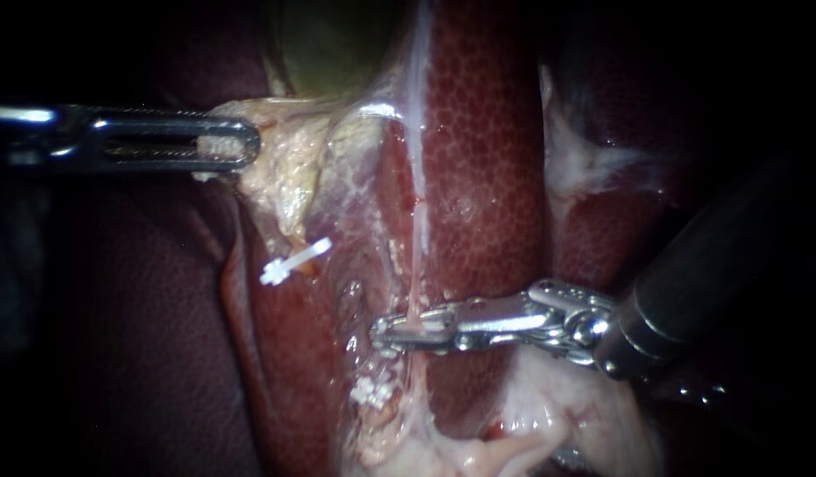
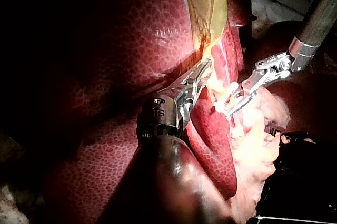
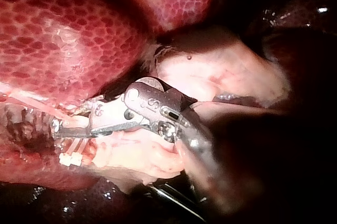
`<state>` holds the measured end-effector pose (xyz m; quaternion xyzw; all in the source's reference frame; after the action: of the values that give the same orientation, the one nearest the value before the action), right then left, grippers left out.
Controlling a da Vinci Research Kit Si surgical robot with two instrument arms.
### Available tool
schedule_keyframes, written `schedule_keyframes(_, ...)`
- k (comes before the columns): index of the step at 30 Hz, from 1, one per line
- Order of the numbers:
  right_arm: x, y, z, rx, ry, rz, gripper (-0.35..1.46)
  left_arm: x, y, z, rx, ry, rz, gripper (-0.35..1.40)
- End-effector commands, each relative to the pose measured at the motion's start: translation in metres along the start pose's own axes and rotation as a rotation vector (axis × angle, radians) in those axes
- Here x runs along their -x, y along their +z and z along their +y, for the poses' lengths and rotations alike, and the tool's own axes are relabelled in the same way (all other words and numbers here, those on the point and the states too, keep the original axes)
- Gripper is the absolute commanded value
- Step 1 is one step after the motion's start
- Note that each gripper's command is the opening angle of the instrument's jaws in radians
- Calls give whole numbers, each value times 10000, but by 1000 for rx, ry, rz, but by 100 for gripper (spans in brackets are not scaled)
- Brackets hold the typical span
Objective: Going back second clip right tube
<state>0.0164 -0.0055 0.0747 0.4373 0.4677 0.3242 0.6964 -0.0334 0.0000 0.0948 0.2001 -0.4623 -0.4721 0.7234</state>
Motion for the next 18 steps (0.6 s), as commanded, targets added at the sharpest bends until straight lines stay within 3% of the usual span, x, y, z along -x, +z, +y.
schedule_keyframes(1,0,0,0,-1,0,-1,-35,0,0,0,0,0,0,-21)
schedule_keyframes(7,0,1,-2,-12,11,-8,-35,0,0,0,0,0,0,-21)
schedule_keyframes(10,-2,4,-4,-19,-54,3,25,-1,0,0,0,1,0,-21)
schedule_keyframes(11,-3,5,-4,-18,-83,7,36,-1,0,0,0,1,0,-21)
schedule_keyframes(15,-14,5,-2,32,-176,48,58,-1,0,0,0,1,0,-21)
schedule_keyframes(18,-21,-2,0,65,-222,62,60,-2,0,0,1,1,-1,-21)
